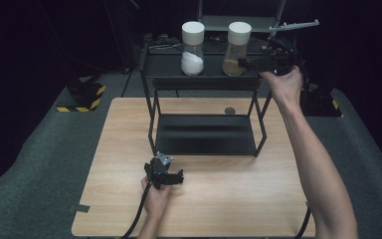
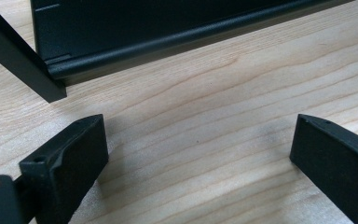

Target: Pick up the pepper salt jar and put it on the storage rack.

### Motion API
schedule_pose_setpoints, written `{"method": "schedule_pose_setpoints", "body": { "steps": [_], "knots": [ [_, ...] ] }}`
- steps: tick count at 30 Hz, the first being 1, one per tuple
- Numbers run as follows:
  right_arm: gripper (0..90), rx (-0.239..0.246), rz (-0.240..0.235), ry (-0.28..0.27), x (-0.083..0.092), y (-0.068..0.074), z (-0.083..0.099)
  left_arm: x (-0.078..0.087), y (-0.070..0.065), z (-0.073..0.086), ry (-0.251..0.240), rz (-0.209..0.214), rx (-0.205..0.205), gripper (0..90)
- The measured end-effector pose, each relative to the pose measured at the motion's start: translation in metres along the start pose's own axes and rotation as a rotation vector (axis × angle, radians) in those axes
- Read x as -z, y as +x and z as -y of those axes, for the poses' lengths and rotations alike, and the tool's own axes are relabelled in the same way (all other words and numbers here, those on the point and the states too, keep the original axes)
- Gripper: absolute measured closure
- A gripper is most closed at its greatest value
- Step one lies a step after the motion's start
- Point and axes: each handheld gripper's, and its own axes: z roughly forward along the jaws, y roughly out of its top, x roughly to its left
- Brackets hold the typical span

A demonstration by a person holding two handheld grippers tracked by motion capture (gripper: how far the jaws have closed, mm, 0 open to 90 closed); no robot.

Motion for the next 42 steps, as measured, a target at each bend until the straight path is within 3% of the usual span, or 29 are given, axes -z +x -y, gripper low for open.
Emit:
{"method": "schedule_pose_setpoints", "body": {
  "steps": [22,42],
  "knots": [
    [6.7,0.004,-0.046,-0.011,0.019,-0.017,0.042,0.000,0.000,0.000,0.000,0.000,0.000,4.1],
    [6.7,0.002,-0.074,-0.003,0.025,-0.027,0.076,0.000,0.000,0.000,-0.001,0.001,0.001,4.1]
  ]
}}
